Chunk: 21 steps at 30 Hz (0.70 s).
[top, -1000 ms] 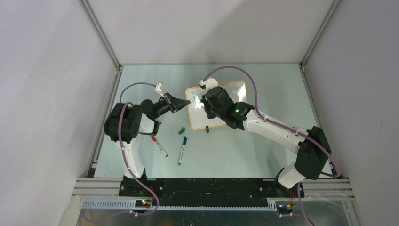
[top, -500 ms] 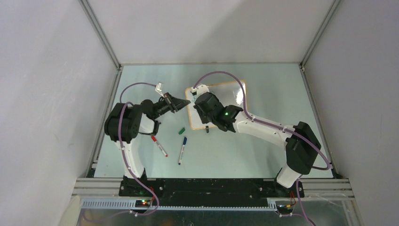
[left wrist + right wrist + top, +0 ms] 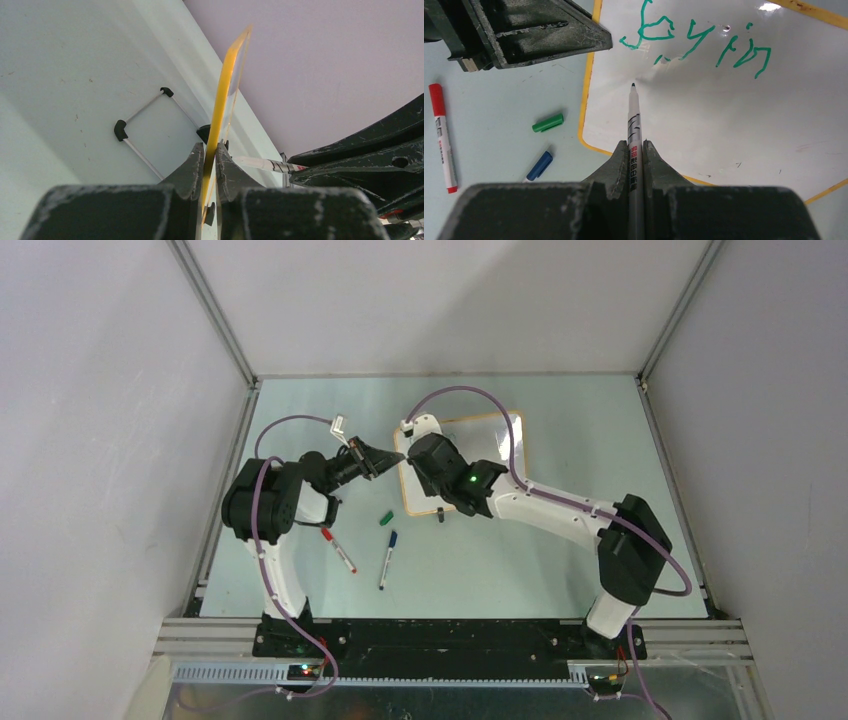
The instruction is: Write a sentence on the whiteboard
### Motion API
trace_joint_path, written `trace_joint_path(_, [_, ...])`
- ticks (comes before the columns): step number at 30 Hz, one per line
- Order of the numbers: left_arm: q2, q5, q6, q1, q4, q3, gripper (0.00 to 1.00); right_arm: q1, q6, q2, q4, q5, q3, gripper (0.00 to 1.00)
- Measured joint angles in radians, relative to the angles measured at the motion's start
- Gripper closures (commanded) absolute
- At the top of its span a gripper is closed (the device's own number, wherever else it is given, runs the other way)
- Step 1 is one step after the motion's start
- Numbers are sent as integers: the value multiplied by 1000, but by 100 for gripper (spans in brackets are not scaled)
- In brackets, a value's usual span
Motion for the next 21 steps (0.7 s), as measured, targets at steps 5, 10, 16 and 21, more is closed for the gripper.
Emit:
trace_joint_path(5, [0,0,0,0,0,0,100,3,0,20,-8,18,15,100])
trace_joint_path(10, [0,0,1,0,0,0,100,5,0,46,-23,32,43,100])
trace_joint_path(16, [1,0,2,0,0,0,100,10,0,60,-37,44,61,100])
trace_joint_path(21, [1,0,2,0,0,0,100,13,0,63,-41,42,63,100])
